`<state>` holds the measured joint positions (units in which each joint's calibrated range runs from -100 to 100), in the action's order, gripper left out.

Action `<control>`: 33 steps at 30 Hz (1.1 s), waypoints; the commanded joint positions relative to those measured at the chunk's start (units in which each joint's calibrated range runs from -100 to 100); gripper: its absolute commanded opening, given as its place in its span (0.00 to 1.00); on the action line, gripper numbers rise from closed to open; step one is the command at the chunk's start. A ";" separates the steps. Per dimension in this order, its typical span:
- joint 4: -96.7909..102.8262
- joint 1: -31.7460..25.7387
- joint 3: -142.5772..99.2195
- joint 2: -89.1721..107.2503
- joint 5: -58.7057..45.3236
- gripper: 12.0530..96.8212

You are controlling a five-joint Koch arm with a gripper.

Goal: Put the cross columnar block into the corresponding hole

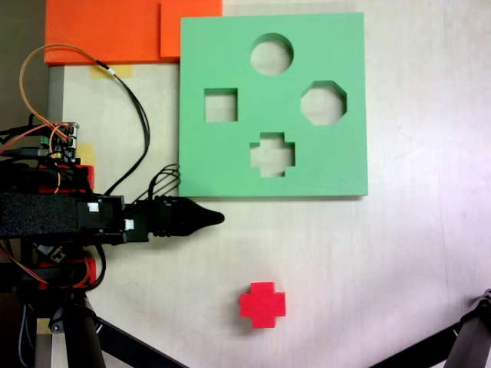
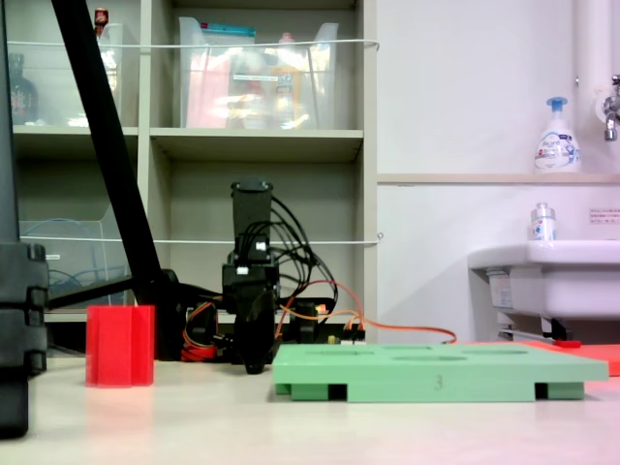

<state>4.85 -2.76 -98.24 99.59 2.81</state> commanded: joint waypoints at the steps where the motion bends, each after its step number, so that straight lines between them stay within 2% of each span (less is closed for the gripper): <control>1: -2.97 0.00 -1.76 0.41 -0.44 0.43; 29: -2.97 -0.05 -1.76 0.41 -0.44 0.43; 33: -2.39 2.93 -1.76 0.41 6.01 0.43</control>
<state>4.85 -1.10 -98.24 99.59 5.35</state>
